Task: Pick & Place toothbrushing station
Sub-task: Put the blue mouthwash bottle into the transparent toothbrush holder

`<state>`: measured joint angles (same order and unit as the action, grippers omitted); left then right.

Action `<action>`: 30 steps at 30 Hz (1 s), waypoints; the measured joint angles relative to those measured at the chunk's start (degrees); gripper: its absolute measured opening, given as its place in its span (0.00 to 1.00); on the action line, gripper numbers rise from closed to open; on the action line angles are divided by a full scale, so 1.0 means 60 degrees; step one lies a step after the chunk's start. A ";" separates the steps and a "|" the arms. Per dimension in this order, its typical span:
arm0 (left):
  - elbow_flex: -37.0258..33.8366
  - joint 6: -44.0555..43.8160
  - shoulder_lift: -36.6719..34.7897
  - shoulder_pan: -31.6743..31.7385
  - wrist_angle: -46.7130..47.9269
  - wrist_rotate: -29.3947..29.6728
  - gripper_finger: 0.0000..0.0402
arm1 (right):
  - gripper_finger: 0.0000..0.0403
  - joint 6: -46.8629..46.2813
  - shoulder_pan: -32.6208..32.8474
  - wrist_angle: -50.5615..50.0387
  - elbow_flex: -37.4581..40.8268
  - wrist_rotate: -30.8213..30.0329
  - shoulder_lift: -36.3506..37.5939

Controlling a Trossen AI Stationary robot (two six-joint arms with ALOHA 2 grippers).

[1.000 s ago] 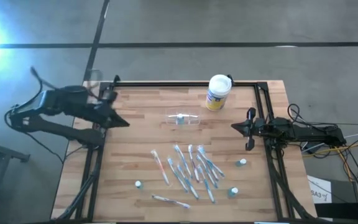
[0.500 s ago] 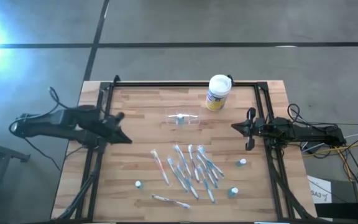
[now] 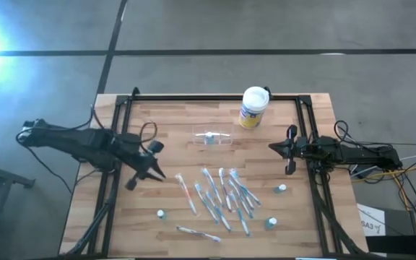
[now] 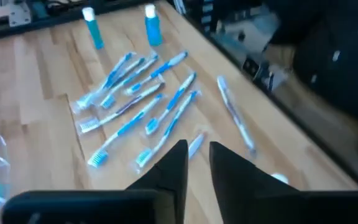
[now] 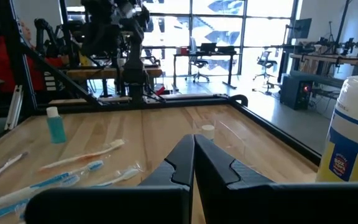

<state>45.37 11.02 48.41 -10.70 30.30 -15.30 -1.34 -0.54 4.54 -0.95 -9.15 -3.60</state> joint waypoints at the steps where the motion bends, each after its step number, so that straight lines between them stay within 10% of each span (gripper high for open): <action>1: 0.0236 0.0171 0.0299 -0.0163 0.0217 0.0084 0.22 | 0.02 -0.0004 0.0001 0.0000 0.0001 0.0000 0.0000; 16: 0.3655 0.4496 0.3922 -0.2176 0.2938 0.1788 0.33 | 0.02 -0.0014 0.0000 0.0004 0.0000 -0.0001 0.0000; 30: 0.5733 0.4644 0.6400 -0.3525 0.4402 0.4246 0.25 | 0.02 -0.0026 0.0003 0.0006 0.0003 -0.0003 0.0000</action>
<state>79.77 38.89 86.81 -31.85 56.71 10.17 -1.50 -0.52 4.57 -0.93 -9.17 -3.60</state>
